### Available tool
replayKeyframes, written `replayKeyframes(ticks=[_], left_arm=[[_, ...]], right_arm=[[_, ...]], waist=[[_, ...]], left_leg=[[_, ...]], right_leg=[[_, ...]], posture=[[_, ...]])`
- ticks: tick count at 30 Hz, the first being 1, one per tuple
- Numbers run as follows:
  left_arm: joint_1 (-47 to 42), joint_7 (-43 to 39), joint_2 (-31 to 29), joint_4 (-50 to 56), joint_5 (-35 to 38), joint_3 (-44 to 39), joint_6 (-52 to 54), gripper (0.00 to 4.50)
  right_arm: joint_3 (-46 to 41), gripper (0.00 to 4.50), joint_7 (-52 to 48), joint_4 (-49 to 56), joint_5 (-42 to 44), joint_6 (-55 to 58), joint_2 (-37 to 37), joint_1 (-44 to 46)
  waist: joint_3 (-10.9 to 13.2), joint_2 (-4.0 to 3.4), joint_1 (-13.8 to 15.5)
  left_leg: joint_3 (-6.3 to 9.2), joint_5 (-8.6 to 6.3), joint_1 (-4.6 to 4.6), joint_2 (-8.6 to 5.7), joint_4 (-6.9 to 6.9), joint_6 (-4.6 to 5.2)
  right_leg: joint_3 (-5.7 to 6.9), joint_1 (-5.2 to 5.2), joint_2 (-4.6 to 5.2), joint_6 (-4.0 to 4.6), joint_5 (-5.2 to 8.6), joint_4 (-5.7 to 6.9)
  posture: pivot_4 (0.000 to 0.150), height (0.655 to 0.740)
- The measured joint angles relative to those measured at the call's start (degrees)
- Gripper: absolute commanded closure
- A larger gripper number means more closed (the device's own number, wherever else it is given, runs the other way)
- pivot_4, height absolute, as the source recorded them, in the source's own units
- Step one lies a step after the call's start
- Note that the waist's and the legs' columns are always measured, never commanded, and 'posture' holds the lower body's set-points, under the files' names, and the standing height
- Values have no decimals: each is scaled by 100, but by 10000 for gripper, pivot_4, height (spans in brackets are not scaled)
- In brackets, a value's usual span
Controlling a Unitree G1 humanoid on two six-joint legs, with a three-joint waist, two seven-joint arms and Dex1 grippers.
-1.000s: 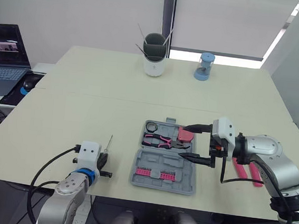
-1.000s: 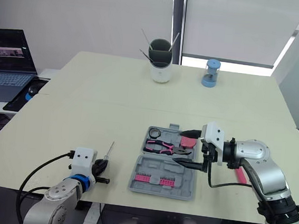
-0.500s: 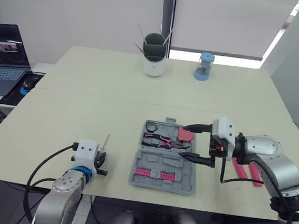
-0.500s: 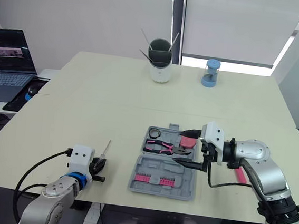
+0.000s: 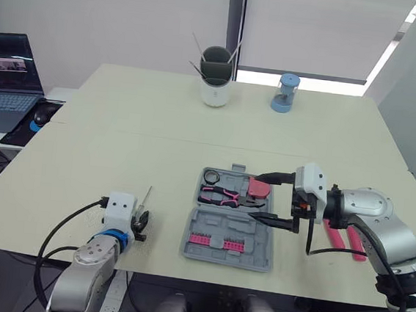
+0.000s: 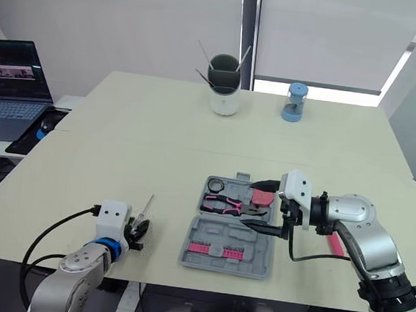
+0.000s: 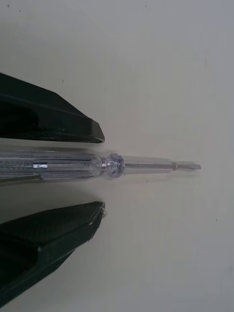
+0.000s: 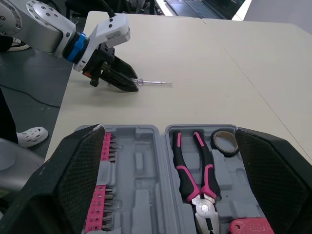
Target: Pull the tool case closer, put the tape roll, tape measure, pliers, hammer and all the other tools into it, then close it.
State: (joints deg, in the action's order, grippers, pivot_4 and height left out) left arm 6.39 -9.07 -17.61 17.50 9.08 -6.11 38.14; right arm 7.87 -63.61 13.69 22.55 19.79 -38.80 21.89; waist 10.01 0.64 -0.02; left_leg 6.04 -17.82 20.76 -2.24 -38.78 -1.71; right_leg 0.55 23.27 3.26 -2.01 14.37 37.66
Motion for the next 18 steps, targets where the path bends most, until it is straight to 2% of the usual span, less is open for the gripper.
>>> replayKeyframes(ticks=[3, 12, 18], left_arm=[[-8, -49, -1, -25, -3, 1, -22, 42336], [-102, -181, -90, -204, -2, -91, -123, 42739], [-322, -900, -709, -211, 299, -207, -56, 42739]], right_arm=[[0, 0, 3, -1, 0, 0, 0, 0], [0, 0, 10, -1, 0, 0, 7, -15], [-1, 0, 11, 5, -98, -11, -34, -72]], waist=[[0, 0, -6], [0, 0, -6], [1, 1, -5]], left_leg=[[0, 0, 0, 2, 0, 0], [1, 1, -1, 2, 0, -2], [5, 2, 4, 1, 0, -4]], right_leg=[[0, 0, 0, 0, 0, 0], [0, 0, -1, 0, 0, 0], [4, 2, -1, 0, 0, 0]], posture=[[1500, 7400], [1500, 7400], [1500, 7400]])
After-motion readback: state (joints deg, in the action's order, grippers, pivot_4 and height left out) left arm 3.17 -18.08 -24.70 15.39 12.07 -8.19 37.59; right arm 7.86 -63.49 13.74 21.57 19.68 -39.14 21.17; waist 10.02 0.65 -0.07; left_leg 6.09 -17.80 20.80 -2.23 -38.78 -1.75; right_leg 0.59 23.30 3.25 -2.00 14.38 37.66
